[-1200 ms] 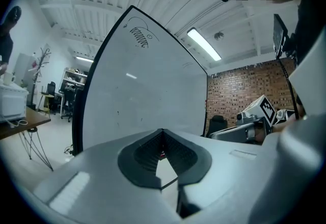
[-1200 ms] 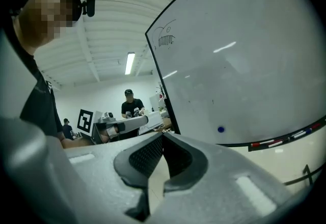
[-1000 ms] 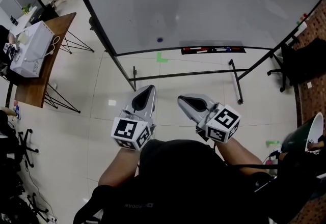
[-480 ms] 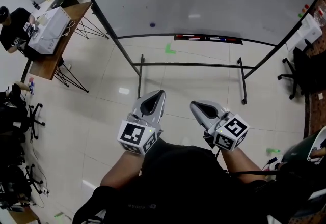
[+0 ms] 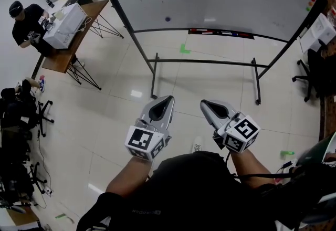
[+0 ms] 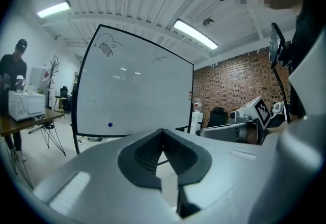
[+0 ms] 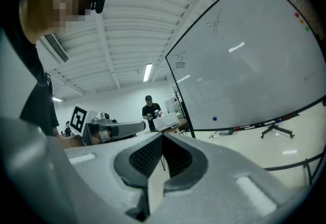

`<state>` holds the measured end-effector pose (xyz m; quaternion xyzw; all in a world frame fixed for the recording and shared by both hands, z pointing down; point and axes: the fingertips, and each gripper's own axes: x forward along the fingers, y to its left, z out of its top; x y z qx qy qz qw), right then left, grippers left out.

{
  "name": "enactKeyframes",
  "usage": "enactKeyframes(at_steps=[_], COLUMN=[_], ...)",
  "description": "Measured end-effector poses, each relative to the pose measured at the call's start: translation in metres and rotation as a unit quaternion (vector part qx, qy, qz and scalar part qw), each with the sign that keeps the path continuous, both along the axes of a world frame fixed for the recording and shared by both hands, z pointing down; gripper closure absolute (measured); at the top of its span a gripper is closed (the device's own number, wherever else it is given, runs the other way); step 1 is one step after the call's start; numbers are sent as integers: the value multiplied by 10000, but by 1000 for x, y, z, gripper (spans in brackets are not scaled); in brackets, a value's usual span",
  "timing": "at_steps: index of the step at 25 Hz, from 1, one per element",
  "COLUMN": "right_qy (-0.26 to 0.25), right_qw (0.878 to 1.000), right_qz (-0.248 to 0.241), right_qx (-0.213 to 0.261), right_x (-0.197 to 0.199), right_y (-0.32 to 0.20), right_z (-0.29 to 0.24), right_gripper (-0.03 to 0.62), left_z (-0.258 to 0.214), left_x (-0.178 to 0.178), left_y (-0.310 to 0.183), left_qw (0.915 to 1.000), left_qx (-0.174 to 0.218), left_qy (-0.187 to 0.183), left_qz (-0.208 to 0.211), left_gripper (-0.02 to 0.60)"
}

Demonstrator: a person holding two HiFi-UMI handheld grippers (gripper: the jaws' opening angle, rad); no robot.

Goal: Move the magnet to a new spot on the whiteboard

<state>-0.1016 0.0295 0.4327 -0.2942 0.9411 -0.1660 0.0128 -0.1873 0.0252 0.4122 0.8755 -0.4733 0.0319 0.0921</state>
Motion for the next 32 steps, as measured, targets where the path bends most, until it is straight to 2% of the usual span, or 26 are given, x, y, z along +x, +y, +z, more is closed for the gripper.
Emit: enactKeyframes(at_steps=[3, 7, 11, 16, 21, 27, 32], right_qy=[24, 147, 268, 428, 441, 497, 660], right_qw=[9998, 9990, 9979, 9961, 9940, 9941, 9929], right_qz=[188, 410, 582, 773, 1000, 935, 895], right_qx=[14, -26, -90, -30, 22, 219, 413], right_x=[-5, -11, -12, -4, 23, 56, 102], right_y=[31, 96, 152, 206, 231, 240, 249], right_z=[0, 2, 7, 4, -2, -14, -23], right_gripper=[588, 588, 588, 588, 588, 588, 588], left_z=[8, 8, 20, 34, 28, 22, 8], left_x=[-13, -33, -33, -7, 27, 55, 91], left_y=[39, 97, 135, 173, 200, 214, 217], left_qw=[10000, 9999, 9989, 9961, 9944, 9962, 9972], left_qx=[37, 1, -119, -214, -178, -116, 87], left_qy=[36, 122, 359, 451, 384, 403, 427], left_qz=[44, 115, 273, 725, 971, 761, 607], left_gripper=[566, 566, 566, 566, 566, 566, 566])
